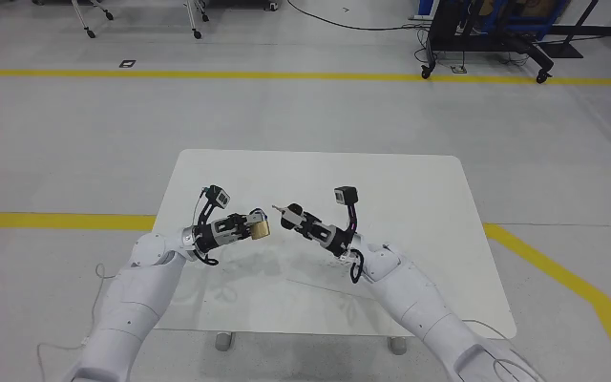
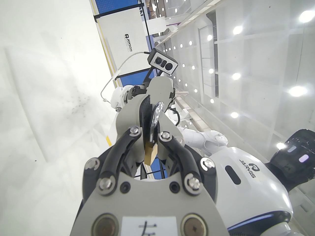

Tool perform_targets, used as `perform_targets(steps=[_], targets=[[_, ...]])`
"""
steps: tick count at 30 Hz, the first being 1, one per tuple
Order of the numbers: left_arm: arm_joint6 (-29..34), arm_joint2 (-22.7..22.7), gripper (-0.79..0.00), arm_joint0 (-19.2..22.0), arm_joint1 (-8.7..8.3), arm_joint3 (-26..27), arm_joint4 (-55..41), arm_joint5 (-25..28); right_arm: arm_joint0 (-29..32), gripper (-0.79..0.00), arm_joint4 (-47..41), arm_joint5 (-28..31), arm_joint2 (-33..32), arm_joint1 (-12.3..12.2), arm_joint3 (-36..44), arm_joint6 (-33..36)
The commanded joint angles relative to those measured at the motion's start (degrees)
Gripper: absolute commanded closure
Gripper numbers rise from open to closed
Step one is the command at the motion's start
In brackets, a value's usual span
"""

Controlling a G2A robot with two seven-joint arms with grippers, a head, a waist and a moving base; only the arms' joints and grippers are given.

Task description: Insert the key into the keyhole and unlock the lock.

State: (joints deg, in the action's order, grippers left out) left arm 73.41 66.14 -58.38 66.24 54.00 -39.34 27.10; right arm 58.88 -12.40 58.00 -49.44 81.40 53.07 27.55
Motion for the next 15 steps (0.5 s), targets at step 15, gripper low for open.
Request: perform_targets(steps=[15], targets=[[-4.07, 0.13, 0.0, 0.94, -0.24, -1.56, 4.42, -2.7, 0.2, 0.0, 7.29, -2.05, -0.8, -0.66, 0.36, 1.82]])
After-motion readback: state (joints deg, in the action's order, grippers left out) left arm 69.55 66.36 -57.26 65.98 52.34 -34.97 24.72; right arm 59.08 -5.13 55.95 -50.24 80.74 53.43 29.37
